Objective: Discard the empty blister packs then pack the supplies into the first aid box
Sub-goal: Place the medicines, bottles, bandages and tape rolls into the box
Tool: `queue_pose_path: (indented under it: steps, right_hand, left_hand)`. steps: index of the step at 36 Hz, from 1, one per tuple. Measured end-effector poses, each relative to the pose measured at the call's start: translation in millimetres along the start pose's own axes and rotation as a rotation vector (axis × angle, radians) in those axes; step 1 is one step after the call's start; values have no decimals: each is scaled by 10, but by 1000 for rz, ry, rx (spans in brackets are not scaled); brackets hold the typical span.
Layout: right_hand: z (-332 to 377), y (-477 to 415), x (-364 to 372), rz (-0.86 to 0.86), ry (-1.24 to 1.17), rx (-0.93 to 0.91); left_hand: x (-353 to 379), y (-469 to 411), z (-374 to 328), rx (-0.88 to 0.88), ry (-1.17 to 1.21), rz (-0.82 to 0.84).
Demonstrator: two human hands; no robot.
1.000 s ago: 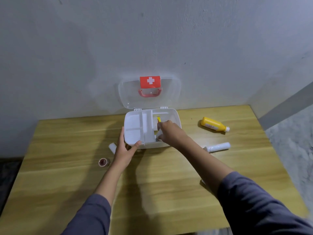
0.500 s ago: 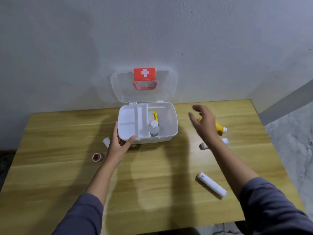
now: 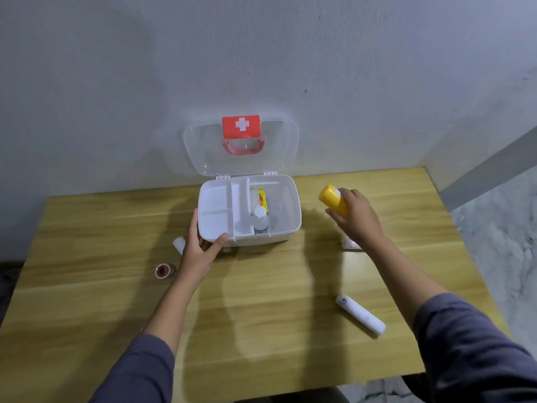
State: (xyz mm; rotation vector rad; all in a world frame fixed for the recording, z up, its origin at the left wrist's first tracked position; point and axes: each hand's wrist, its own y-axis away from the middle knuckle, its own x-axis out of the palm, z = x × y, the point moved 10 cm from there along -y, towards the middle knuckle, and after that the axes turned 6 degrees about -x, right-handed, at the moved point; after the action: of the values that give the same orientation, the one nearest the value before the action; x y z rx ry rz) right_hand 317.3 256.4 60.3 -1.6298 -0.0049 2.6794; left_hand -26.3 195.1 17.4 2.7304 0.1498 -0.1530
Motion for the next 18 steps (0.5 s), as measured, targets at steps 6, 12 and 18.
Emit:
queue_pose_path:
  steps: [6, 12, 18]
  right_hand:
    - [815, 73, -86, 85, -115, -229]
    - [1212, 71, 109, 242, 136, -239]
    - [1460, 66, 268, 289, 109, -294]
  left_hand:
    - [21, 29, -47, 11, -3, 0]
    - [32, 36, -80, 11, -5, 13]
    - [24, 16, -68, 9, -33, 27]
